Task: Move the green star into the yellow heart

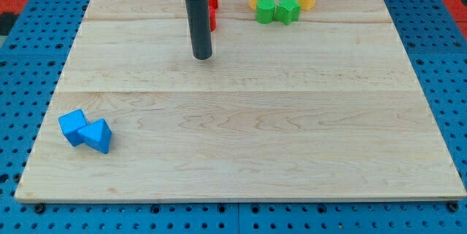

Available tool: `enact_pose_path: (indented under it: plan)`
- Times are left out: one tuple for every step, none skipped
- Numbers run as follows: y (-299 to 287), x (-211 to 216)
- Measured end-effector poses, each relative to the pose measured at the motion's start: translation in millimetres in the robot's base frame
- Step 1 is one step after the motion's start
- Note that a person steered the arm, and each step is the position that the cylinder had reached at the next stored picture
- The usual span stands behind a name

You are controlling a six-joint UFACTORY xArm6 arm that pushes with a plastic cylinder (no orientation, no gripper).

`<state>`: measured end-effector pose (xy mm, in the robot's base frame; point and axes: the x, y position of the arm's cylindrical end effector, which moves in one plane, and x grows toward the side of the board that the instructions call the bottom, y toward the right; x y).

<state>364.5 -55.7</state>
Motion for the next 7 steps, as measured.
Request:
enact_pose_path:
  plan:
    - [0.0, -0.1]
    - [0.0, -1.2]
    - [0.0, -1.3]
    - [0.0, -1.9]
    - [0.0, -2.0]
    - [0.0, -3.3]
    - [0.0, -5.2]
